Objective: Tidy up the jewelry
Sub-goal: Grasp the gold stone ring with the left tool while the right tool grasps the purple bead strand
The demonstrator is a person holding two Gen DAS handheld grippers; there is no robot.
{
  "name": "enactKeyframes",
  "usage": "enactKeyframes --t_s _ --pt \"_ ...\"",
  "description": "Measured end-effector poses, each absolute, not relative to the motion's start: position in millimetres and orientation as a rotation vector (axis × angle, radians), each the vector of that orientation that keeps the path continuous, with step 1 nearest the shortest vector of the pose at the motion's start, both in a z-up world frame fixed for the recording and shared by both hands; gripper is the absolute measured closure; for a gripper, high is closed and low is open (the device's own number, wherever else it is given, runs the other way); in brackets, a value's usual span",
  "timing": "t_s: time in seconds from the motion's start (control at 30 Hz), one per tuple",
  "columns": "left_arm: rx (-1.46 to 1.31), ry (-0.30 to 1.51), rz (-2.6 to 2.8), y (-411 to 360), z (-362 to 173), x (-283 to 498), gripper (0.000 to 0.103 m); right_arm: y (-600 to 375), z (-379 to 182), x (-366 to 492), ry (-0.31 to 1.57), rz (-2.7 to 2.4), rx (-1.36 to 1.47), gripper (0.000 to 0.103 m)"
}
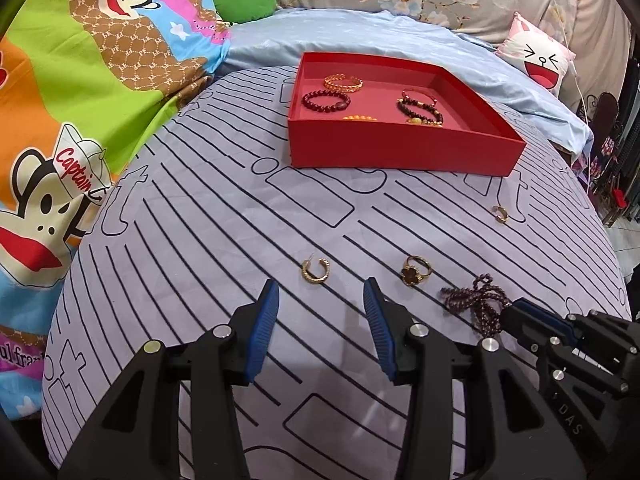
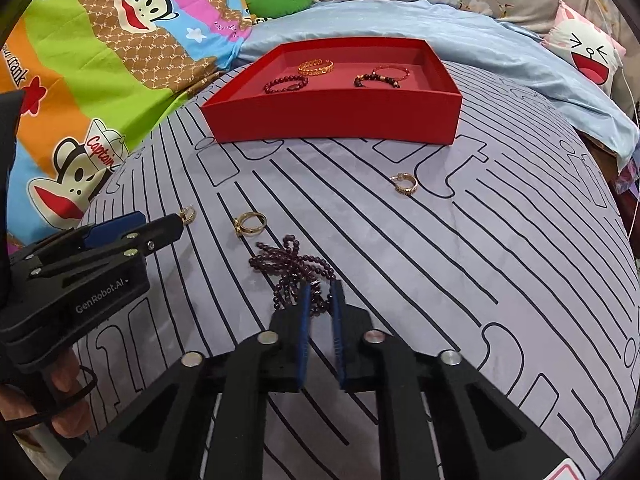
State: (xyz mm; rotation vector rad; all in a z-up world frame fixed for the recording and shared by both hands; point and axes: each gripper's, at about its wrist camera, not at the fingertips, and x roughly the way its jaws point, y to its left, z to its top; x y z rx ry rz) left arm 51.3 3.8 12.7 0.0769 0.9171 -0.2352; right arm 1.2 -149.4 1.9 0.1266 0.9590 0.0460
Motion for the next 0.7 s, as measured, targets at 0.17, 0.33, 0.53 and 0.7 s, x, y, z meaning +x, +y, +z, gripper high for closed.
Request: enactKeyframes --t_s 0.17,0.33,0.53,0.7 --pt "0.081 0.920 -0.253 -3.2 12.2 51.7 0.061 -157.8 1.8 -1.6 0.956 0.025 0.152 0.102" --pt "0.091 0.915 -0.268 -11.5 12.5 51.3 0.061 -164.0 8.4 -4.5 0.937 0.019 0.163 0.103" --pt "0.086 0.915 -0.259 -10.1 12.8 51.5 0.061 -161.2 9.9 -3.8 0.933 0.060 0.175 0.083" --pt "0.083 0.919 -0.254 -7.0 12.0 50.5 0.061 -158.0 4.8 3.2 0.939 0.058 0.180 0.075"
